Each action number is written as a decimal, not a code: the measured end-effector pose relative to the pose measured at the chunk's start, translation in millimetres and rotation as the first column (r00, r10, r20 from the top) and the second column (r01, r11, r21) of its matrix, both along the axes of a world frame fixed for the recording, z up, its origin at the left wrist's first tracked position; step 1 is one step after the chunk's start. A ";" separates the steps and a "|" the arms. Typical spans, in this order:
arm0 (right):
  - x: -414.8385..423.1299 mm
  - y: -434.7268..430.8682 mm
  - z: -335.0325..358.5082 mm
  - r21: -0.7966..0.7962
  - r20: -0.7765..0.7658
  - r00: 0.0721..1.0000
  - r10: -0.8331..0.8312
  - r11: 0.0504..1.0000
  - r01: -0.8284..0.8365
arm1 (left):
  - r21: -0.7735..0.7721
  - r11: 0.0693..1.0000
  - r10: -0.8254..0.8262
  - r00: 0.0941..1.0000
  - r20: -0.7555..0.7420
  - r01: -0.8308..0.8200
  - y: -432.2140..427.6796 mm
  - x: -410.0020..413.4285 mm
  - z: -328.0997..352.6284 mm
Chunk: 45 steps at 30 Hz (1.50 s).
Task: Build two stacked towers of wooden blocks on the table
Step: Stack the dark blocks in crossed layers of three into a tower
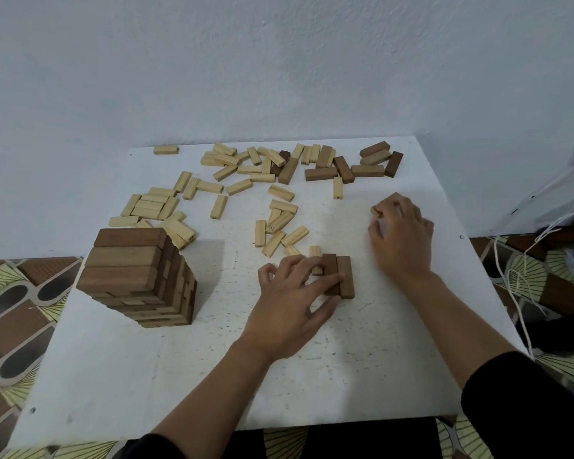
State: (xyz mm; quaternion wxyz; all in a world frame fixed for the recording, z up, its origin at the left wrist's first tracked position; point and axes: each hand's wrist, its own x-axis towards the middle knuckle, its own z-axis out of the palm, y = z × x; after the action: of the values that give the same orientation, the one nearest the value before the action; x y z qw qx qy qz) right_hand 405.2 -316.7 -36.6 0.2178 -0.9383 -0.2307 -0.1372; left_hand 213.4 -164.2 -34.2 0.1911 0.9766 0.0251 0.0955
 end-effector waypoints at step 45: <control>-152.8 -24.6 43.1 0.361 -0.426 0.731 0.534 0.841 -0.404 | -0.117 0.991 -0.078 0.995 -0.060 0.071 42.0 -112.9 15.9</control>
State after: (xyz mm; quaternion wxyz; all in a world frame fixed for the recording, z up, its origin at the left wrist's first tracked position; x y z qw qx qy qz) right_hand 252.4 -341.2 6.5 0.4119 -0.8162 -0.3768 0.1489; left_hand 100.5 -122.1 -18.4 0.2492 0.9669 0.0002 0.0550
